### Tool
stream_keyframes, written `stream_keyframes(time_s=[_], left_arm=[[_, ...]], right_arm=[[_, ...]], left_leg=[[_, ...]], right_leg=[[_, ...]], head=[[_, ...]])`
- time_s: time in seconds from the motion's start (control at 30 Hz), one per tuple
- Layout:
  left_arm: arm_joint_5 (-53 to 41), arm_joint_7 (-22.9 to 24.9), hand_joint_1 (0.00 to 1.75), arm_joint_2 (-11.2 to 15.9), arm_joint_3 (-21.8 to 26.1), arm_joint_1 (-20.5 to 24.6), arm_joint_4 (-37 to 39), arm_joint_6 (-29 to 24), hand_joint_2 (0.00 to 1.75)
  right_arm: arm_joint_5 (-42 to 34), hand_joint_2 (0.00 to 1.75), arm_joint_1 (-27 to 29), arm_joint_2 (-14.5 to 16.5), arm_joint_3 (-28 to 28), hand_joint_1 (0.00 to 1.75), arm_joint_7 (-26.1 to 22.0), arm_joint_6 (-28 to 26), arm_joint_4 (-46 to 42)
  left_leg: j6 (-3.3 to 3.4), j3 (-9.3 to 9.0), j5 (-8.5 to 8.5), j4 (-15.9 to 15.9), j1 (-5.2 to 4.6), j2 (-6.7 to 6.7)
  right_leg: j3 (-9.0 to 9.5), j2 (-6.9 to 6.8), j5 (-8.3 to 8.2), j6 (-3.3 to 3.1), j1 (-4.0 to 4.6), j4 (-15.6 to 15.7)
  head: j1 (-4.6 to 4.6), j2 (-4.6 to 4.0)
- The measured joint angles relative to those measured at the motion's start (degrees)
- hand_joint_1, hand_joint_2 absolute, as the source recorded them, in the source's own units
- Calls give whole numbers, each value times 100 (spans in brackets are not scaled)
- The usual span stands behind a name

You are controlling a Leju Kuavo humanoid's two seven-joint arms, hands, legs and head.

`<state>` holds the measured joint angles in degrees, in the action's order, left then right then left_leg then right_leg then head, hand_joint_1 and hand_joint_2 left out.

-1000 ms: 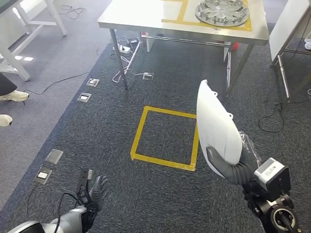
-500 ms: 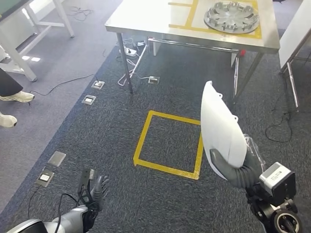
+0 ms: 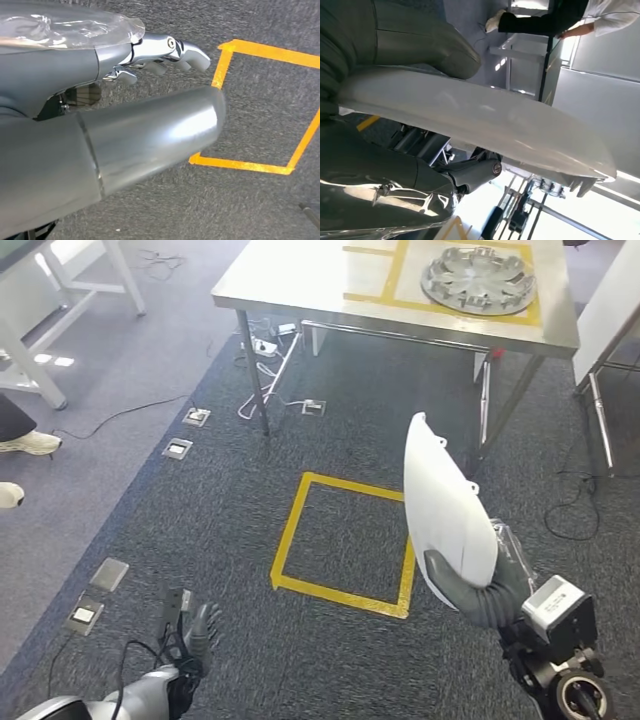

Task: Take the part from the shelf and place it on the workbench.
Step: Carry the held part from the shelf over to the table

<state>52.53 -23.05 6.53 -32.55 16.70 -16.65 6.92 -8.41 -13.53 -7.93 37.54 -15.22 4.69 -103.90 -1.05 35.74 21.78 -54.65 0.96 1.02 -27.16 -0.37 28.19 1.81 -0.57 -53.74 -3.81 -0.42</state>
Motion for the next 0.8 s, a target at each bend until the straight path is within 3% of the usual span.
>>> stream_keyframes(time_s=[0.1,0.13,0.2,0.23,0.27,0.3,0.33,0.4,0.43,0.47,0.57,0.63,0.73,0.8], left_arm=[[-1,4,0,-13,0,6,0,0,0],[-1,5,0,-15,0,12,0,0,0],[-2,8,0,-18,0,23,0,-5,0],[-2,13,0,-20,0,23,0,-8,0],[-3,19,0,-22,-1,22,0,-11,0],[-3,25,0,-26,-1,21,0,-14,0],[-3,33,0,-32,-2,22,0,-15,0],[-6,50,0,-54,-4,25,0,-15,0],[-7,62,0,-64,-6,32,1,-15,0],[-8,72,0,-71,-8,36,1,-16,0],[-7,83,0,-69,-11,44,1,-18,0],[-2,82,0,-68,-11,58,0,-18,0],[11,82,0,-66,-13,50,1,-23,0],[23,80,0,-58,-13,26,2,-29,0]], right_arm=[[26,175,19,0,-28,175,-8,5,-10],[29,175,20,0,-43,175,-8,5,-17],[39,175,35,0,-67,175,-5,5,-27],[48,175,51,-1,-72,175,1,5,-27],[58,175,65,-1,-74,175,9,5,-27],[67,175,77,-1,-76,175,17,5,-27],[74,175,81,-1,-80,175,26,5,-27],[83,175,81,-2,-92,175,36,5,-28],[88,175,78,-3,-97,175,44,8,-28],[92,175,77,-3,-101,175,51,11,-33],[98,175,64,-2,-113,175,63,24,-65],[97,175,43,-2,-121,175,65,35,-76],[90,175,16,-2,-119,175,75,60,-76],[69,175,13,-2,-119,175,86,67,-75]], left_leg=[[139,-120,89,10,-9,-59],[179,-175,122,13,-19,-75],[234,-272,199,12,-53,-104],[249,-328,244,12,-71,-123],[257,-395,294,11,-90,-144],[261,-475,349,12,-106,-167],[262,-569,412,13,-120,-190],[248,-727,535,14,-139,-222],[231,-768,584,20,-145,-234],[207,-785,615,28,-146,-240],[129,-816,647,-21,-149,-238],[74,-599,685,-473,-138,-215],[-23,189,1010,-1531,-81,-185],[-71,478,1098,-1580,-41,-163]], right_leg=[[-59,-4,161,60,-36,-265],[-219,2,288,68,-43,-587],[-709,9,590,73,-37,-1453],[-942,11,688,68,-32,-1778],[-1092,13,701,53,-25,-1907],[-1144,17,605,24,-12,-1820],[-1100,22,385,-18,9,-1525],[-926,35,-232,-129,72,-717],[-856,40,-433,-171,103,-417],[-821,42,-549,-206,126,-249],[-677,39,-548,-277,115,-111],[-517,42,-510,-325,85,-34],[-335,43,-370,-347,66,-1],[-175,50,-236,-324,48,-1]], head=[[53,0],[70,0],[92,0],[96,0],[96,0],[98,0],[103,0],[119,0],[131,0],[135,0],[132,0],[121,0],[105,0],[97,0]])
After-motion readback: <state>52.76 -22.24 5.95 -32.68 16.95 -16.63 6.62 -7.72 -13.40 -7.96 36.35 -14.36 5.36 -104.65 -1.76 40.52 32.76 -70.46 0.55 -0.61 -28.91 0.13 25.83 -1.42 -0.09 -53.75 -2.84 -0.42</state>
